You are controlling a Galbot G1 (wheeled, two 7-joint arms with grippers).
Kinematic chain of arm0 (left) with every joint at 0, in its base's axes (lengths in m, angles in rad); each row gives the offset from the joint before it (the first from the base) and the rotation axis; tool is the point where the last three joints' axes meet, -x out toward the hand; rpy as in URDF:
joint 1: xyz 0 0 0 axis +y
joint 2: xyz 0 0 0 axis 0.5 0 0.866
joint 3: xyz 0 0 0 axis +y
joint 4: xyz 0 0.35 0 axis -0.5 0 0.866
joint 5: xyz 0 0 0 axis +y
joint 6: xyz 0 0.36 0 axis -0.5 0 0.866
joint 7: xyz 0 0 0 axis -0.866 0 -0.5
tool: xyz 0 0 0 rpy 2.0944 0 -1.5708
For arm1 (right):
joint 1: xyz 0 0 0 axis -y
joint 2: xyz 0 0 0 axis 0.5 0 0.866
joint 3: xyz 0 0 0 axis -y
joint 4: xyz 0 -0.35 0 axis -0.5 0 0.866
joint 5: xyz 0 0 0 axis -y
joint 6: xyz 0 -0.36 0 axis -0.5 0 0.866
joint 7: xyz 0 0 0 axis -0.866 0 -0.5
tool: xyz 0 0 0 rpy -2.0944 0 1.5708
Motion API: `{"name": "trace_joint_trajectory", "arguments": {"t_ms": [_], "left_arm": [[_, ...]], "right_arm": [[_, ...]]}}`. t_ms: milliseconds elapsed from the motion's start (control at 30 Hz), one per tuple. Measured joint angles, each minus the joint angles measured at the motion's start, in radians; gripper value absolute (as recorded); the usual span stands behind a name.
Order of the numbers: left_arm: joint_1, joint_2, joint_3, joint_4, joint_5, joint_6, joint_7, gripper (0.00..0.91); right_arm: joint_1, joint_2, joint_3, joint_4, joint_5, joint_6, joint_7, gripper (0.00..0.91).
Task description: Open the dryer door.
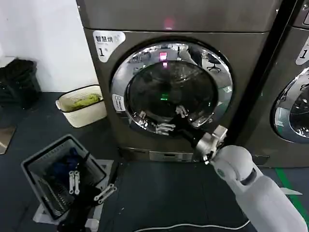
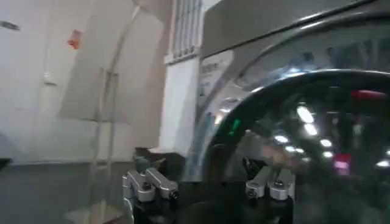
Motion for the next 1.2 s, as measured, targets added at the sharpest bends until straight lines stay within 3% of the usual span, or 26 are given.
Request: {"name": "trace_joint_trajectory", "arguments": {"t_ms": [433,1200], "left_arm": [[0.013,-0.010,-0.019,-0.017,0.000,-0.010,-0.002,0.907],[0.030,-0.022,-0.018,-0.025,0.019,-0.020,-0.002,0.907]], "right_arm": [[0.099,0.073,-0.082,-0.154,-0.062,0.046,0.032,0.907],[0.197,0.257,-0.202,-0.296,-0.143,0.031,0.111,0.907]]}}
